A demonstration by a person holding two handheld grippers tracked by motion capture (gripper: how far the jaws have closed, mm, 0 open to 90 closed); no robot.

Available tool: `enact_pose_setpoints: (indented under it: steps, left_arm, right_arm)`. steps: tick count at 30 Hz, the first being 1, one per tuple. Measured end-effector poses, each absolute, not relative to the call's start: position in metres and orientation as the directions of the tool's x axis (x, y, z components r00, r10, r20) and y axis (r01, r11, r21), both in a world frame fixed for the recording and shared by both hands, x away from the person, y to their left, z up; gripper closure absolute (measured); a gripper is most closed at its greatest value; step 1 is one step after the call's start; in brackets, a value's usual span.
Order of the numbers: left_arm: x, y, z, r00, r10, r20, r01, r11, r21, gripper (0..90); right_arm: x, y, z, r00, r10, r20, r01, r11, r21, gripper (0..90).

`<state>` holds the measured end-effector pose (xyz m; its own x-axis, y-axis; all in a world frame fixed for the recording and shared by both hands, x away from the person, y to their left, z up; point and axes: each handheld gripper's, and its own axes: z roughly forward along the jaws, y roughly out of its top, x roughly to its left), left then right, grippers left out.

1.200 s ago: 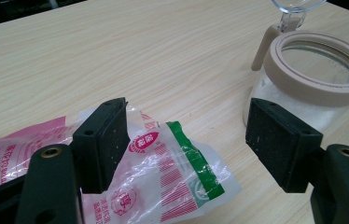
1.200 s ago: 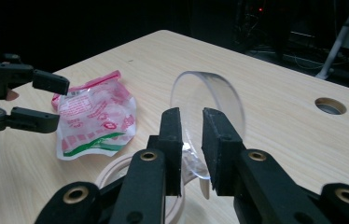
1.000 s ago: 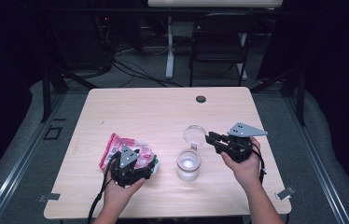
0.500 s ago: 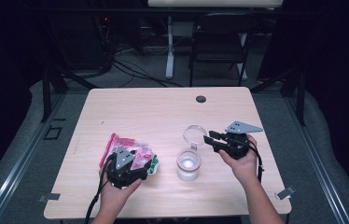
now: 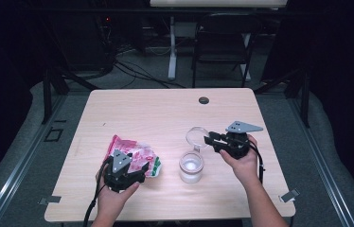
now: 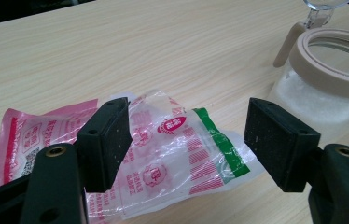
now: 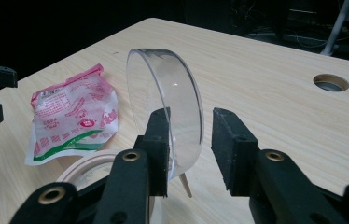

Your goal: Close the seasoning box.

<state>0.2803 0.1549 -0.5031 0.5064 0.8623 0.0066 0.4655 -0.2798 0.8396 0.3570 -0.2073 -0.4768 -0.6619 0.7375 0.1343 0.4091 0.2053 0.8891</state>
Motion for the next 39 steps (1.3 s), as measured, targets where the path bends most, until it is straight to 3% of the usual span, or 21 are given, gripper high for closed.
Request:
enact_pose_setpoints:
  steps: [9, 39]
  left_arm:
    - [0.2803, 0.1587, -0.5043, 0.498, 0.867, 0.009, 0.475, -0.281, 0.834, 31.2]
    - [0.2811, 0.1621, -0.5031, 0.485, 0.875, 0.003, 0.476, -0.267, 0.838, 31.1]
  right_arm:
    - [0.3578, -0.2031, -0.4756, -0.671, 0.733, 0.11, 0.396, 0.229, 0.889, 72.7]
    - [0.3537, -0.2002, -0.4721, -0.676, 0.732, 0.08, 0.377, 0.25, 0.892, 71.7]
